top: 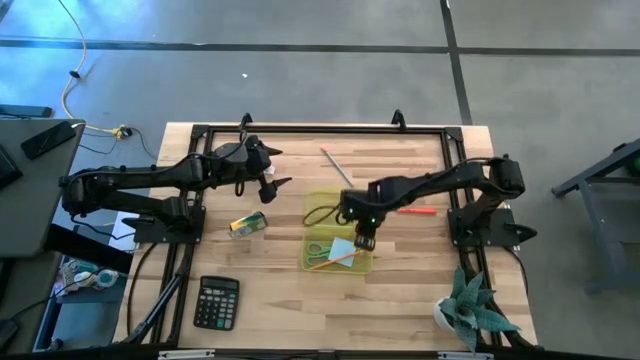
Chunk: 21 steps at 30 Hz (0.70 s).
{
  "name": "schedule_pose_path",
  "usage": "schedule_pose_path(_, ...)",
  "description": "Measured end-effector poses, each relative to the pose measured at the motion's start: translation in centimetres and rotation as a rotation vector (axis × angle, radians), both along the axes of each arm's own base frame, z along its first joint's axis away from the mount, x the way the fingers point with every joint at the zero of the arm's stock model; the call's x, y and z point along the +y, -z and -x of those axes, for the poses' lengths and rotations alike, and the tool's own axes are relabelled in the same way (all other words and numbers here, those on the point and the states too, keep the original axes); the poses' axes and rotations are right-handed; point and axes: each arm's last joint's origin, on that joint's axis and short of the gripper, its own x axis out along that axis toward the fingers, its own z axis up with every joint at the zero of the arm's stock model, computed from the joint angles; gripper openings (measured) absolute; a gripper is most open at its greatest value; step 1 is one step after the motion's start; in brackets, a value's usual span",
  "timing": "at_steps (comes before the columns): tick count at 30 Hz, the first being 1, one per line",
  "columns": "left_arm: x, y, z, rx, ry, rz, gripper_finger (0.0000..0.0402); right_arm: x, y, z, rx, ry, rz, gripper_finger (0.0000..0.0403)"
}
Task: Pack school essentials
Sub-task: Put the orange eraser into the supply box, then put the light blue pencil into the supply box
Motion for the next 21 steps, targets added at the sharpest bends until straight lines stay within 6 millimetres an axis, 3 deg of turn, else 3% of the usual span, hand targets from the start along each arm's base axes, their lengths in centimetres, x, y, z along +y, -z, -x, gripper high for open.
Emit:
schedule_pose_path(9,0.0,0.0,0.0,-0.010,-0.009,0.016,0.0400,3.9,-0.1,0.1,-0.051,-0.157,0.060,0.0076)
schedule_pose_path(21,0.0,0.0,0.0,0.001,0.002,-0.003,0.0400,5.0,0.0,0.3,-0.046,-0.065,0.156,0.0180)
